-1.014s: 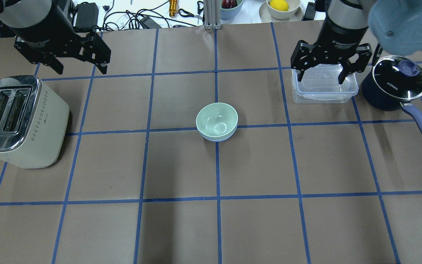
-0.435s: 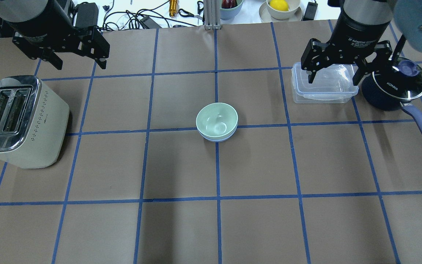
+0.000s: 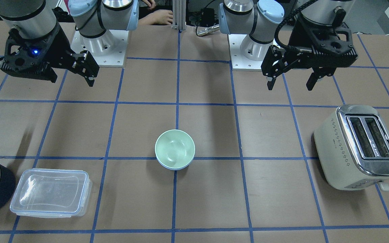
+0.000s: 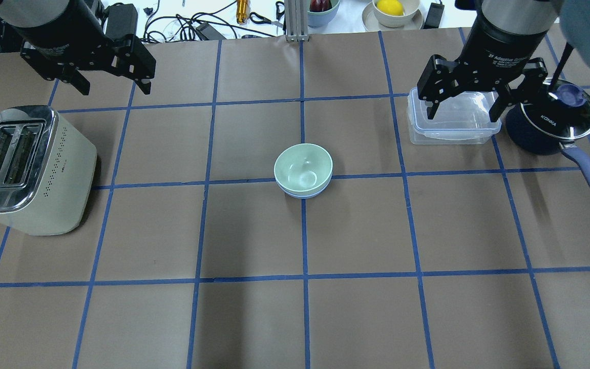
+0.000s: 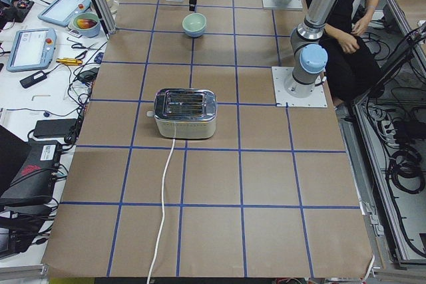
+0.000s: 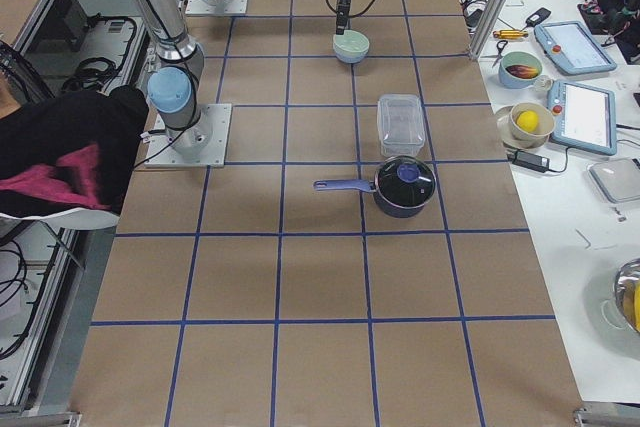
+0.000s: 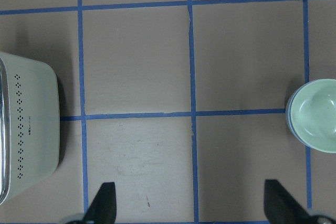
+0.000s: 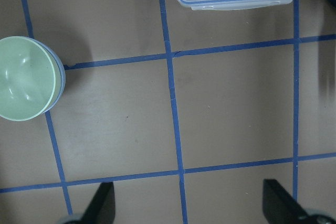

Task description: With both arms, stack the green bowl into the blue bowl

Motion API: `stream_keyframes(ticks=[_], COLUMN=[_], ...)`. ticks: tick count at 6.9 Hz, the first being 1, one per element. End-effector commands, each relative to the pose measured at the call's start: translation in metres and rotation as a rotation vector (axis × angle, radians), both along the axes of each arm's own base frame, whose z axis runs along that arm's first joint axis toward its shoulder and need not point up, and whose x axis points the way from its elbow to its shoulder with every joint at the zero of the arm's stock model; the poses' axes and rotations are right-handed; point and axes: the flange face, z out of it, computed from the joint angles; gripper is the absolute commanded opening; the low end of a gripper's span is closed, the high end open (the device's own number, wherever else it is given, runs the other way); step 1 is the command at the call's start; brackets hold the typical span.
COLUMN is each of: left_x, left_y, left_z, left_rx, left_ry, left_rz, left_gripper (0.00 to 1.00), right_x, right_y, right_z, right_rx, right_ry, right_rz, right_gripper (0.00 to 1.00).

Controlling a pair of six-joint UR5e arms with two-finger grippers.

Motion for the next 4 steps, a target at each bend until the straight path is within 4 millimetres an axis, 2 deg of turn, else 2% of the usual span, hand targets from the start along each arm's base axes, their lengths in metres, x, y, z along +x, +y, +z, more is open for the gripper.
stream_keyframes(ticks=[1, 4], left_x=[-0.0007, -0.0008], left_y=[0.0000, 0.0016], left_z=[-0.0022, -0.0039], left_rx=[0.004, 0.009], left_ry=[0.000, 0.000], left_rz=[0.000, 0.000], left_gripper=[1.00, 1.00], right_x=[0.0006, 0.0009], right_y=[0.0011, 0.0021], right_z=[0.0002, -0.0013], right_rx=[0.000, 0.003], right_ry=[0.001, -0.002], right_rz=[0.004, 0.004], right_gripper=[1.00, 1.00])
